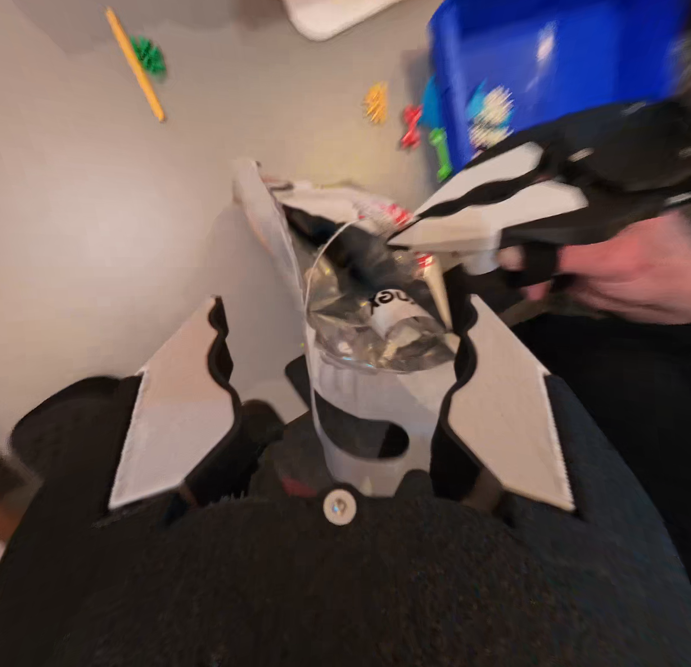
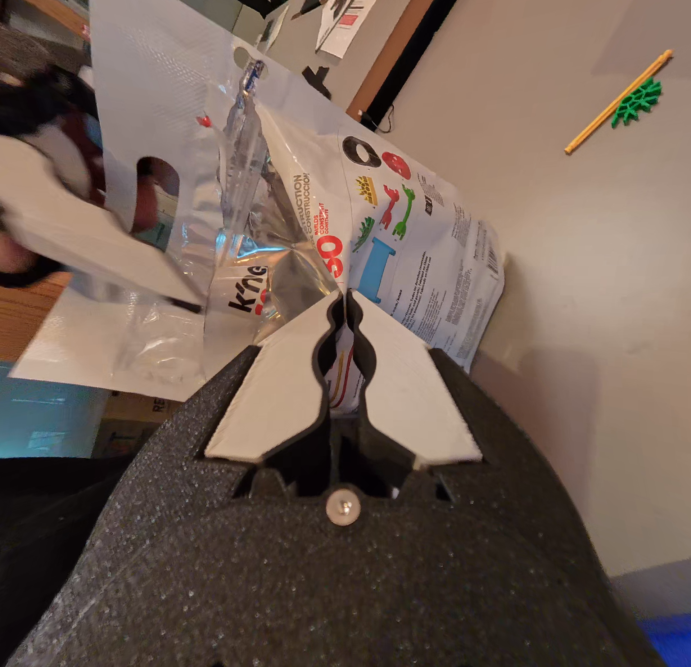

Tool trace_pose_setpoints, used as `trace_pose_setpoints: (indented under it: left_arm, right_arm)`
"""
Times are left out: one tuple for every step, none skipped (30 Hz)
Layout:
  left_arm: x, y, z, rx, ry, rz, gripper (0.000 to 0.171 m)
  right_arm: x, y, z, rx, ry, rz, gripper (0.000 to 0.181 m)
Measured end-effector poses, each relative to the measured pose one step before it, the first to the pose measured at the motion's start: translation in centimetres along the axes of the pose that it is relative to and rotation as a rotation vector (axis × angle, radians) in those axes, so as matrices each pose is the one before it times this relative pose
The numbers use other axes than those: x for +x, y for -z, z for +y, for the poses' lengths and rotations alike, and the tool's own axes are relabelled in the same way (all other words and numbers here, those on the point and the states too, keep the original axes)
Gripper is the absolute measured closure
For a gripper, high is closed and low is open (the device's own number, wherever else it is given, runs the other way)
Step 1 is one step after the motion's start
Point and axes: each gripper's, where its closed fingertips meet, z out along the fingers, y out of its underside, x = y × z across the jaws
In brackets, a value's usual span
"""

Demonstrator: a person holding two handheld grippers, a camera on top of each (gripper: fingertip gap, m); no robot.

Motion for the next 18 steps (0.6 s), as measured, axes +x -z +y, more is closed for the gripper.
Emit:
trace_pose_setpoints:
  left_arm:
    - [-0.692, -0.784, 0.645, -0.03334, -0.0042, -0.0369, 0.059]
    - [-0.672, -0.589, 0.322, -0.00507, 0.0069, -0.0188, 0.076]
    - [-0.944, -0.618, 0.698, -0.02512, 0.0013, -0.0307, 0.087]
    - [-0.992, -0.646, 0.71, -0.02163, -0.0069, -0.0368, 0.105]
    - [-0.329, -0.479, 0.21, 0.00969, 0.0135, -0.0002, 0.122]
    - [0.242, -0.423, 0.142, 0.0037, 0.0153, 0.0303, 0.14]
    - [-0.351, -0.276, -0.206, 0.01451, 0.0023, -0.0127, 0.158]
    - [0.004, -0.18, -0.301, 0.0135, -0.0153, 0.0084, 0.171]
    - [0.12, -0.13, -0.265, 0.00197, -0.015, 0.0086, 0.169]
    - [-0.587, 0.06, -0.238, -0.0102, -0.055, -0.055, 0.171]
    - [-0.883, 0.205, -0.119, -0.02716, -0.0976, -0.0794, 0.171]
    - [-0.807, 0.262, -0.247, -0.01559, -0.0534, -0.0515, 0.171]
    - [-0.961, 0.271, -0.172, -0.01301, -0.0396, -0.0471, 0.171]
    - [-0.831, 0.162, 0.093, -0.02773, -0.0538, -0.0435, 0.171]
    - [-0.183, 0.092, -0.226, -0.01103, -0.0298, -0.016, 0.171]
    - [-0.322, 0.04, -0.223, -0.01346, -0.0517, -0.0457, 0.171]
    - [0.052, -0.028, -0.288, -0.00495, -0.0415, -0.0193, 0.171]
    - [0.655, -0.019, -0.393, 0.00974, -0.0278, 0.0323, 0.171]
  right_arm:
    - [-0.295, -0.094, -0.133, 0.0044, 0.0076, -0.0054, 0.181]
    - [-0.244, -0.039, -0.127, 0.0053, 0.0085, -0.0032, 0.181]
    - [-0.209, -0.009, -0.105, 0.0072, 0.0042, -0.004, 0.181]
    - [-0.201, -0.025, 0.042, -0.0001, -0.0008, -0.0088, 0.181]
    - [-0.204, 0.037, -0.027, 0.0052, -0.0061, -0.0131, 0.181]
    - [0.039, 0.117, -0.051, 0.0074, -0.0025, 0.0, 0.181]
    - [-0.074, 0.107, 0.02, 0.0022, -0.0026, -0.0115, 0.181]
    - [0.103, 0.12, 0.007, 0.0011, -0.013, -0.0038, 0.181]
    - [0.252, 0.207, -0.04, 0.0038, -0.0078, 0.0, 0.181]
    - [0.193, 0.236, 0.017, -0.0014, -0.0088, -0.0078, 0.181]
    - [0.214, 0.259, 0.052, -0.001, -0.0097, -0.0032, 0.181]
    - [0.135, 0.306, 0.057, 0.0012, -0.0067, -0.0016, 0.181]
    - [0.066, 0.345, 0.086, -0.0002, -0.0002, 0.0028, 0.181]
    - [-0.092, 0.219, 0.059, 0.0047, 0.002, -0.0024, 0.181]
    - [-0.138, -0.108, 0.251, -0.0046, -0.0045, -0.0008, 0.181]
    - [-0.082, -0.184, 0.277, -0.0122, 0.009, 0.0022, 0.181]
    - [-0.015, -0.113, 0.164, -0.0072, 0.0092, 0.002, 0.181]
    - [-0.104, -0.021, 0.199, -0.0139, 0.0097, -0.0088, 0.181]
